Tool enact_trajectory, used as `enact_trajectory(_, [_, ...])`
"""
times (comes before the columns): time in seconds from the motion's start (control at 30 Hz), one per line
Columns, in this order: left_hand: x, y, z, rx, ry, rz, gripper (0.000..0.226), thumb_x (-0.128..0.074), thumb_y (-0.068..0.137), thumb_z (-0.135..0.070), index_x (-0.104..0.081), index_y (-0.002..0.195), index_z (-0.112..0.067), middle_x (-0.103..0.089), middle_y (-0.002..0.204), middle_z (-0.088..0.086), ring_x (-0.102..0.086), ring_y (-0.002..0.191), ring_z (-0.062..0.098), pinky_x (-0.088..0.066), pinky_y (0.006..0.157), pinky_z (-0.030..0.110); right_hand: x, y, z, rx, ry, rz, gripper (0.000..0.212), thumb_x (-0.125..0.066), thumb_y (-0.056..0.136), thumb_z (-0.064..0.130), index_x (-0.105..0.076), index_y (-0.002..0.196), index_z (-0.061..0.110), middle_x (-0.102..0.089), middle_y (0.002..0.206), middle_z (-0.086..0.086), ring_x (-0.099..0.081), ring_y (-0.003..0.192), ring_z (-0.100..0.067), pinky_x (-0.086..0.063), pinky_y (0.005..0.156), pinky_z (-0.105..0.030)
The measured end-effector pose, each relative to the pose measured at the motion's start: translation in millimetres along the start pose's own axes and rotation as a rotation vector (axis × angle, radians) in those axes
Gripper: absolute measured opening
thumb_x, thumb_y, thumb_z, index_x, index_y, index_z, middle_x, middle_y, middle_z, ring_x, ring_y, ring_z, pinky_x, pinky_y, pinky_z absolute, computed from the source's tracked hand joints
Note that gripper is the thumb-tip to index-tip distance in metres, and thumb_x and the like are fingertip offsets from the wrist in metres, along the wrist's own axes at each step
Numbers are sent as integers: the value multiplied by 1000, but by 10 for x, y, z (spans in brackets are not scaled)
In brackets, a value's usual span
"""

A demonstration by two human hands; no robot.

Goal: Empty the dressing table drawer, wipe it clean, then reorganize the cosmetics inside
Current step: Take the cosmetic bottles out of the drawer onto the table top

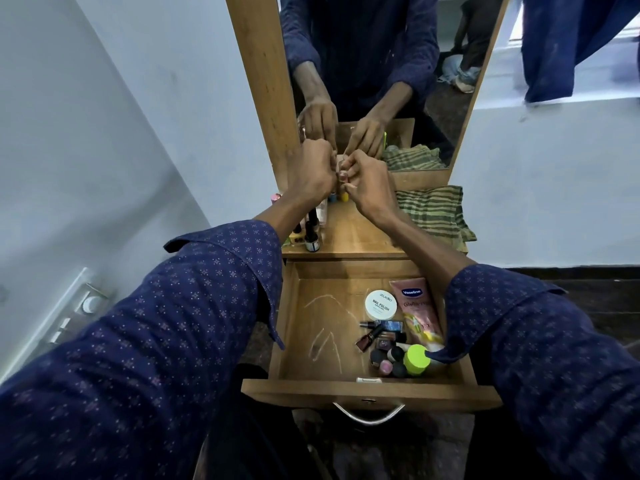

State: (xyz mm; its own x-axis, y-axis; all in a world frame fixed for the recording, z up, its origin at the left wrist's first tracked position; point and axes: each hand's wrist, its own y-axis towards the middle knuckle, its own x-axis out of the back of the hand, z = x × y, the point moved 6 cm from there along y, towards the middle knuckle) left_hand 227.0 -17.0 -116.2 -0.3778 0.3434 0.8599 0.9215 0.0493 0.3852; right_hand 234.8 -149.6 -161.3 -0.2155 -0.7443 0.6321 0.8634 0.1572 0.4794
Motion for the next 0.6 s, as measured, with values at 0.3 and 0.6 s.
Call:
enact_trajectory(0.3, [-21,-623,-308,-214,-112,-8,14,-72,87,-3,-77,94,-15,-74,93,1,-65,83,14,-56,71,35,335,-373,88,6,-29,14,21,-79,85,8,-67,98,20,-71,91,3,-68,82,-11,-59,66,-32])
enact_trajectory(0.6, [-612,-1831,-333,-87,-411,218,17,-77,86,-4,-72,94,-18,-73,84,-7,-68,73,7,-56,69,24,492,-1668,-208,-116,79,129,16,-78,82,8,-71,89,20,-72,78,9,-69,72,-5,-60,66,-34])
